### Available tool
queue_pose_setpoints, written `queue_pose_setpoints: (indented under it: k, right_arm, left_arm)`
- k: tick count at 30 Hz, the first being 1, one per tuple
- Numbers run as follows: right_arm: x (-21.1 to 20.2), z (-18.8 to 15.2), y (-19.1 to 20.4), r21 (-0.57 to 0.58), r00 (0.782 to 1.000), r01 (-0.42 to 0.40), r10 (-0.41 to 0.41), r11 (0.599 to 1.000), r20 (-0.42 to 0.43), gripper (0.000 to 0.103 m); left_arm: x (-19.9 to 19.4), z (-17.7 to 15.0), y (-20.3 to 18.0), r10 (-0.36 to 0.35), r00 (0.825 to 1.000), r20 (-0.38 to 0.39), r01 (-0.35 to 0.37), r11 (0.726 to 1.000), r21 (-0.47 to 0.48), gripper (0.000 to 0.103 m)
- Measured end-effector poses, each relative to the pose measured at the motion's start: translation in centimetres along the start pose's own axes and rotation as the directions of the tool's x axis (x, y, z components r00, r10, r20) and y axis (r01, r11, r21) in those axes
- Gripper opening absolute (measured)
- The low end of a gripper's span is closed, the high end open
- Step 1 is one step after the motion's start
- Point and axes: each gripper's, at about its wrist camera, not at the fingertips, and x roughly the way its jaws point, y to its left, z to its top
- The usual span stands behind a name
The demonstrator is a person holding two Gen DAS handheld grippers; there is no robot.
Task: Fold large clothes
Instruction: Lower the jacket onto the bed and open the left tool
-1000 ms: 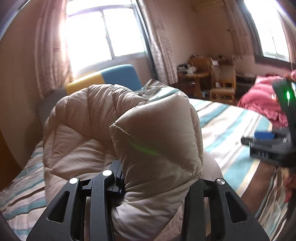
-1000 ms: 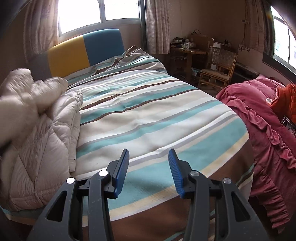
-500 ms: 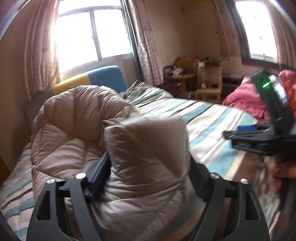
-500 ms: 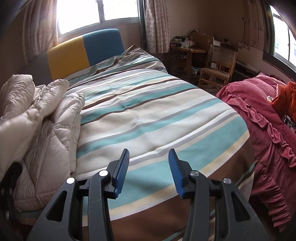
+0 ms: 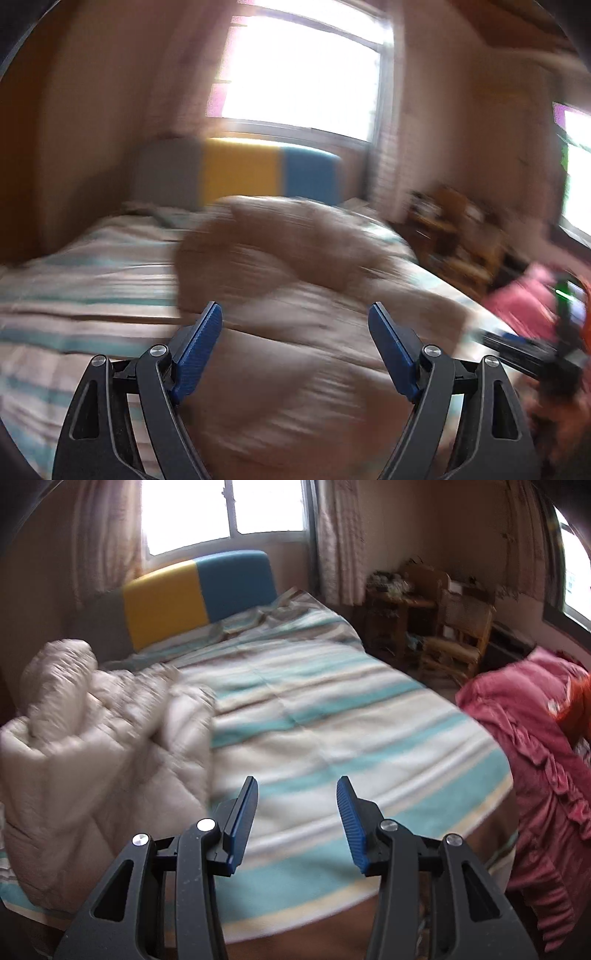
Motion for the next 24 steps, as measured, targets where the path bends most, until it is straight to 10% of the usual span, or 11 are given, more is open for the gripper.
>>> queue_pose_setpoints:
  k: [6,14,24]
  right_arm:
    - [-1.2,4.1,3.9,-0.031,0.991,-0.106,0.109,0.994,0.077,0.047]
    - [-1.3,9.3,10.0,-0.124,0.962,-0.213,0.230,0.969,0.145,0.048]
    - [5.8,13.1,16.0,-0.209,0.960,-0.267,0.280,0.941,0.031,0.048]
  left_arm:
    - [6.8,0.7,6.9,0.204,0.975,-0.084,-0.215,0.965,-0.152,0.059]
    - [11.9,1.8,1.7,0.054,0.988,-0.147,-0.064,0.996,-0.062,0.047]
    - [16.8,2.8,-2.3,-0.040,0.954,-0.296,0.041,0.999,-0.004,0.047]
